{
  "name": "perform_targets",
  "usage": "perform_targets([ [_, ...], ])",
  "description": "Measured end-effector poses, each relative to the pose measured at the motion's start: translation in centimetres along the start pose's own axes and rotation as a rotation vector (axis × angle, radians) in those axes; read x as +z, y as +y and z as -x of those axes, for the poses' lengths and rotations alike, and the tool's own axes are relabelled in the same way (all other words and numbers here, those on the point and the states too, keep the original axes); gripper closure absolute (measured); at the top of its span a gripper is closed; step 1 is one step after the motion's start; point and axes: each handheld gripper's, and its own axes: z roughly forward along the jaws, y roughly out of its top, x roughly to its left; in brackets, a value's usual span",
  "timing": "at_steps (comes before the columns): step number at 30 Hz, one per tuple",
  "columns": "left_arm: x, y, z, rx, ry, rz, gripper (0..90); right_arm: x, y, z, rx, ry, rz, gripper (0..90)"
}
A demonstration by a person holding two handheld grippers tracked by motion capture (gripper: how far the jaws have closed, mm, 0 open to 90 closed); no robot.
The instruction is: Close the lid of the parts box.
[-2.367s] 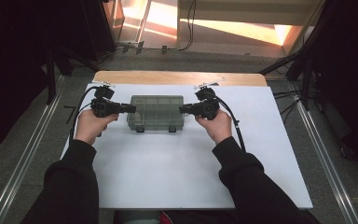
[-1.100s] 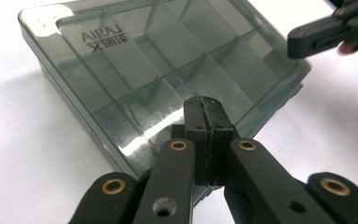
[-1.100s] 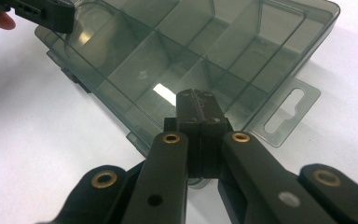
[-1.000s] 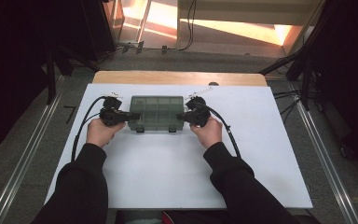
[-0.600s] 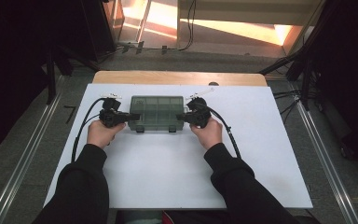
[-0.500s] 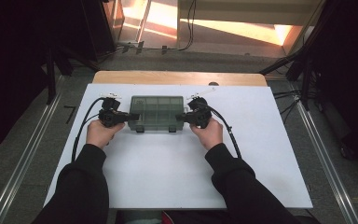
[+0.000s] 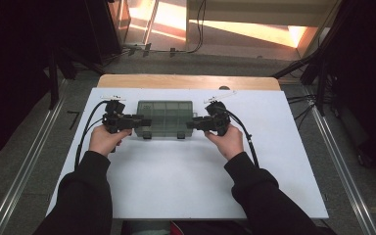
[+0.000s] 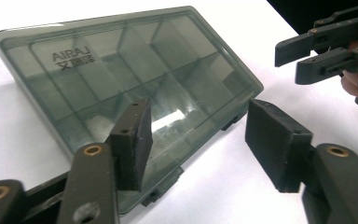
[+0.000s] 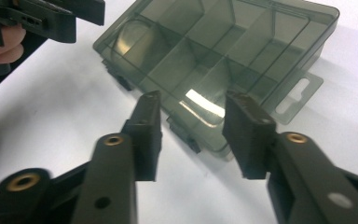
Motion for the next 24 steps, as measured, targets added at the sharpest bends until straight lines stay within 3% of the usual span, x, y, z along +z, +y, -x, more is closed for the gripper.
perform_targets([
  [4,0.2,0.1,0.7,0.005,-0.007,0.002,36.8,-0.9,-0.3,0.1,-0.008,0.011,0.019,44.1],
  [7,0.5,0.1,1.4,0.031,-0.006,-0.004,34.4,-1.4,-0.6,0.1,-0.017,0.02,0.031,39.0],
  [9,0.8,0.1,1.9,0.04,-0.014,-0.017,30.9,-1.7,-0.8,0.0,-0.032,0.007,0.034,36.0],
  [15,1.4,0.1,3.5,0.093,-0.013,-0.043,30.4,-2.3,-1.9,-0.5,-0.062,0.002,0.034,33.4],
  [18,1.5,0.0,4.2,0.091,-0.039,-0.038,26.2,-2.7,-2.3,-0.7,-0.071,0.005,0.036,31.8],
  [21,1.7,-0.2,4.9,0.112,-0.035,-0.041,26.3,-2.9,-2.9,-0.8,-0.076,0.021,0.037,27.9],
  [24,1.7,-0.5,5.6,0.125,-0.034,-0.034,26.3,-3.1,-3.3,-1.0,-0.101,-0.01,0.025,27.4],
])
